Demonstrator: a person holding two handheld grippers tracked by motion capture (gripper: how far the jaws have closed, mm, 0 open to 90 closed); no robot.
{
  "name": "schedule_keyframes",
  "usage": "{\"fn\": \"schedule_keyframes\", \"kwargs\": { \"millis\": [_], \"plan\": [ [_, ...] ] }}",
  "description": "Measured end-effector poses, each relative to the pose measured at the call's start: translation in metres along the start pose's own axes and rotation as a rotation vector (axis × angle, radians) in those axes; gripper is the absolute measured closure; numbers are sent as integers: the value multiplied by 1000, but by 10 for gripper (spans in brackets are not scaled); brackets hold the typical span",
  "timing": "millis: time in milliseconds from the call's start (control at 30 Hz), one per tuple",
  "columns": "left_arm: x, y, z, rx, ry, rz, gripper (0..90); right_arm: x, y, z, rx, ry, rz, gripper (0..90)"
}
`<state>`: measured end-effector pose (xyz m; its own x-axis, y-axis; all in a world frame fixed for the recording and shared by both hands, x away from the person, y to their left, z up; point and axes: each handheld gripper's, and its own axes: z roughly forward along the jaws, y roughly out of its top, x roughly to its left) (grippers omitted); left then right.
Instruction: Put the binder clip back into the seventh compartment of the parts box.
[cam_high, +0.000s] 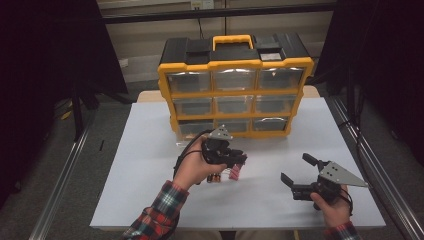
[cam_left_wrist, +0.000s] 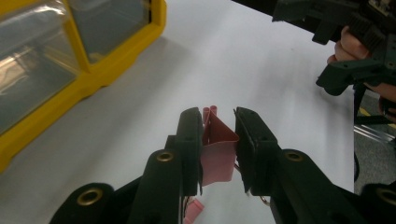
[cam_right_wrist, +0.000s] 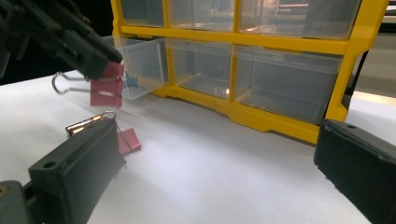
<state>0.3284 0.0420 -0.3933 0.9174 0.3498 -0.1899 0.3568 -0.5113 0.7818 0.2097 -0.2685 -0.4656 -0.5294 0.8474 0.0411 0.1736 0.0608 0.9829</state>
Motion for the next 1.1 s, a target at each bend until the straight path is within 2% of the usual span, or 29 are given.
{"fn": "schedule_keyframes", "kwargs": {
  "millis": [533,567,667,833,1100],
  "plan": [
    [28,21,-49,-72,70,-46,719,1,0,0,4,-2,-1,0],
    [30,21,-53,-56,90,-39,719,1,0,0,5,-1,-2,0],
    [37,22,-60,-73,104,-53,719,0,0,1,7,2,-6,0],
    [48,24,-72,-92,152,-69,719,1,0,1,9,4,-8,0],
    [65,14,-76,-91,224,-97,718,1,0,1,9,3,-7,0]
  ]
}}
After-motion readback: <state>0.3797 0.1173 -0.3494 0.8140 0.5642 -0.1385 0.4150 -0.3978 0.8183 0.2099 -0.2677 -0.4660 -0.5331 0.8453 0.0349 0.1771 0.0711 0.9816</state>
